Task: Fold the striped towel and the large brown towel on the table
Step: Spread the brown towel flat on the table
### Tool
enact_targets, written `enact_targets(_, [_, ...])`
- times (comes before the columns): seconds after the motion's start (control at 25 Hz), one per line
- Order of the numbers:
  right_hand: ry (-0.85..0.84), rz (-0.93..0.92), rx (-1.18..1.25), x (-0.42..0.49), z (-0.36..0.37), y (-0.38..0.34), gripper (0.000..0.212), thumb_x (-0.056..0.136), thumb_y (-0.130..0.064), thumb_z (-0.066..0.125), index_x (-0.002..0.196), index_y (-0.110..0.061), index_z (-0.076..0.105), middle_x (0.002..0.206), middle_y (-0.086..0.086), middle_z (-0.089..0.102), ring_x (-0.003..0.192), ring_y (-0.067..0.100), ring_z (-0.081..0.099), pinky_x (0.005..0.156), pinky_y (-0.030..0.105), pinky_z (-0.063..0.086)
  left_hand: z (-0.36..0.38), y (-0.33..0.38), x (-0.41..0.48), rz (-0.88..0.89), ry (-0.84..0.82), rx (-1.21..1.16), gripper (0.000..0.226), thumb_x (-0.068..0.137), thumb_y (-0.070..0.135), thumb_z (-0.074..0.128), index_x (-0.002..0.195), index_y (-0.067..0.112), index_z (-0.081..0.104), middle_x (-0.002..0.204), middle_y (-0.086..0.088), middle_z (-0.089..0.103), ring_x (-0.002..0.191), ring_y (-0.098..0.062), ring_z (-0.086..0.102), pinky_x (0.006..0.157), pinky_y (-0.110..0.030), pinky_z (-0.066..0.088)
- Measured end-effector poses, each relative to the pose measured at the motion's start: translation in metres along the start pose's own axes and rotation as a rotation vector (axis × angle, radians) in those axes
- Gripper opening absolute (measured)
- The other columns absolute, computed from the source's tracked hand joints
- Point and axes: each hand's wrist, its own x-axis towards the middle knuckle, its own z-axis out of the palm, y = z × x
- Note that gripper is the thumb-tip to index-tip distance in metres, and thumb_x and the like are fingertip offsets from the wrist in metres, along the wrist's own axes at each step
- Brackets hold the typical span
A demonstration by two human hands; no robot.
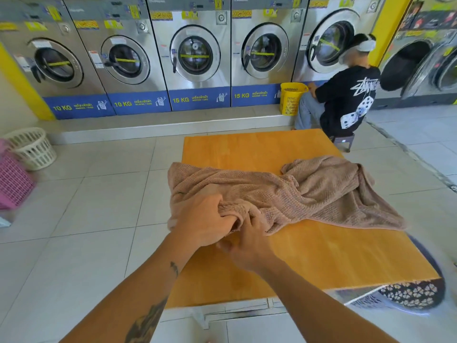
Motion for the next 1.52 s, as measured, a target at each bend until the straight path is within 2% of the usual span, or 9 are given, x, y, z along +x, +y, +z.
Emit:
enact_targets(0.08, [0.217,0.064,0.261,0.001,-0.009,0.003,0.031,0.075,-0.026,0.054,0.106,-0.022,0.055,0.11,0.007,0.057,0.097,0.031,0.054,0.079,0.048,0.052,0.005,0.009,-0.011,-0.072,0.009,0.007,0.031,0.082,0.059,0.051,0.079,0.029,0.05,0.08,0.008,0.057,0.078,-0.017,0.053,0.072,-0.041,0.051])
enact_targets(0.16, [0.247,0.072,0.407,0.0,-0.029,0.017,0.024,0.079,-0.01,0.048,0.097,-0.023,0.058,0.087,0.003,0.063,0.075,0.027,0.06,0.057,0.039,0.051,0.012,0.003,-0.022,-0.126,0.022,0.03,0.032,0.084,0.061,0.049,0.08,0.029,0.048,0.08,0.008,0.057,0.074,-0.016,0.055,0.07,-0.039,0.051])
enact_targets(0.44, [-0.019,-0.225,-0.464,-0.038,-0.097,0.087,0.007,0.084,-0.019,0.053,0.088,-0.02,0.057,0.071,-0.01,0.052,0.072,0.019,0.049,0.066,0.03,0.032,0.06,-0.008,-0.049,-0.211,-0.109,0.176,0.011,0.088,0.035,0.052,0.095,0.028,0.056,0.085,0.007,0.058,0.081,-0.017,0.057,0.075,-0.032,0.052])
enact_targets(0.56, [-0.552,-0.059,-0.29,-0.059,-0.108,0.091,0.013,0.087,-0.026,0.059,0.094,-0.014,0.061,0.081,-0.002,0.064,0.072,0.015,0.061,0.067,0.032,0.046,0.079,0.006,-0.049,-0.198,-0.338,0.101,0.02,0.086,0.018,0.053,0.101,0.03,0.061,0.093,0.007,0.06,0.086,-0.016,0.056,0.079,-0.03,0.049])
enact_targets(0.64, [-0.685,-0.001,-0.183,-0.062,-0.115,0.093,0.025,0.089,-0.032,0.062,0.106,-0.014,0.064,0.093,0.001,0.067,0.079,0.016,0.064,0.072,0.03,0.051,0.092,0.01,-0.044,-0.224,-0.582,0.098,0.029,0.085,0.026,0.059,0.11,0.041,0.058,0.108,0.008,0.06,0.1,-0.015,0.056,0.09,-0.033,0.047])
enact_targets(0.84, [-0.261,0.09,-0.126,-0.033,-0.149,0.131,0.038,0.096,-0.012,0.048,0.132,-0.021,0.056,0.125,0.003,0.057,0.107,0.027,0.059,0.075,0.033,0.055,0.109,0.043,-0.01,-0.23,-0.646,-0.127,0.05,0.088,0.026,0.059,0.137,0.032,0.05,0.131,0.006,0.049,0.12,-0.018,0.051,0.096,-0.03,0.042])
enact_targets(1.12, [-0.025,0.373,-0.182,0.013,-0.159,0.188,0.052,0.089,-0.008,0.047,0.139,-0.021,0.046,0.131,0.01,0.057,0.108,0.03,0.06,0.075,0.036,0.053,0.159,0.101,0.084,0.096,-0.428,-0.08,0.041,0.097,0.035,0.049,0.138,0.039,0.041,0.142,0.01,0.032,0.132,-0.02,0.038,0.106,-0.044,0.041])
enact_targets(1.32, [0.145,0.324,0.004,0.072,-0.151,0.196,0.03,0.089,-0.014,0.049,0.117,-0.022,0.041,0.093,0.009,0.062,0.075,0.03,0.06,0.059,0.046,0.051,0.195,0.102,0.134,-0.038,-0.503,0.13,0.083,0.092,0.056,0.049,0.152,0.049,-0.008,0.16,-0.001,-0.026,0.149,-0.038,-0.015,0.115,-0.068,0.002])
enact_targets(1.52, [0.252,0.383,0.238,0.128,-0.152,0.181,0.034,0.089,-0.011,0.048,0.12,-0.022,0.039,0.08,0.007,0.058,0.062,0.024,0.052,0.049,0.034,0.034,0.185,0.045,0.206,-0.207,-0.431,0.24,0.07,0.099,0.051,0.036,0.153,0.047,-0.009,0.162,-0.007,-0.024,0.149,-0.04,-0.013,0.115,-0.069,0.008])
